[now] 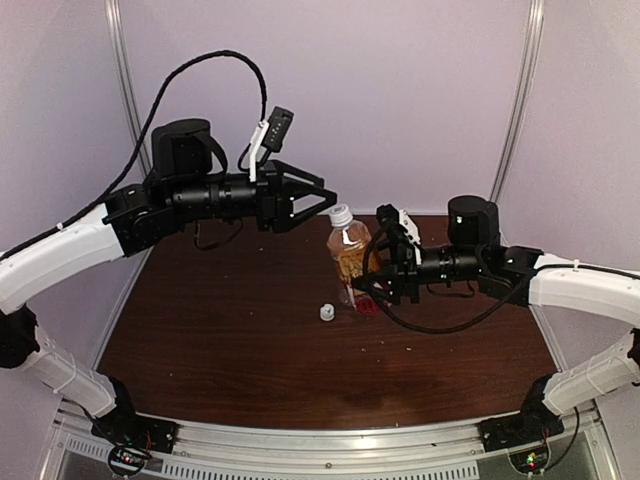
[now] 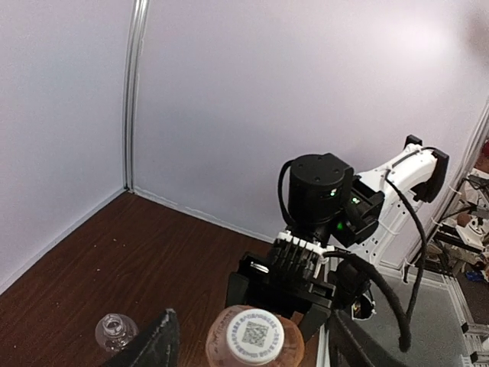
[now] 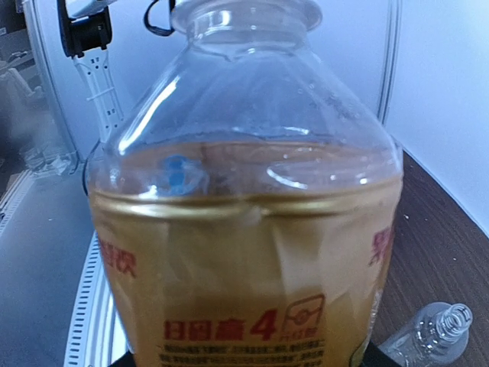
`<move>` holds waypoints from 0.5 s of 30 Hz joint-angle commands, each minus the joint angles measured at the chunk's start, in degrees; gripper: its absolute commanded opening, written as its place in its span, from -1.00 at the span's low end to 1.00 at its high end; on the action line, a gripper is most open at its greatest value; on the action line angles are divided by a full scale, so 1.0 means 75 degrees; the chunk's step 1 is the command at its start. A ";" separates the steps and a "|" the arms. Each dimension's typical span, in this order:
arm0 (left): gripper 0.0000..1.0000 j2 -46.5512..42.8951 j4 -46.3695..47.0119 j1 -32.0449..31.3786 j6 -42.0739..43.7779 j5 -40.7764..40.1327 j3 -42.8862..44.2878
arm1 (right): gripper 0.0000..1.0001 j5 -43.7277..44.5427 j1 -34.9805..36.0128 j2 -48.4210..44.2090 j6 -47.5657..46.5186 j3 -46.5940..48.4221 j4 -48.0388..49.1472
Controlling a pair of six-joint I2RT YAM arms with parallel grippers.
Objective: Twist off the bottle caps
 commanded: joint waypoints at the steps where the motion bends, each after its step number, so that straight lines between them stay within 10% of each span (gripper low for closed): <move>1: 0.37 -0.0223 0.0748 0.0503 0.0451 0.2198 -0.0241 | -0.26 -0.1344 -0.0018 0.0023 0.0066 0.0063 0.0321; 15: 0.35 0.0463 0.1927 0.0598 0.0591 0.4587 -0.0076 | -0.26 -0.3052 -0.0014 0.0536 0.0788 0.0381 0.0961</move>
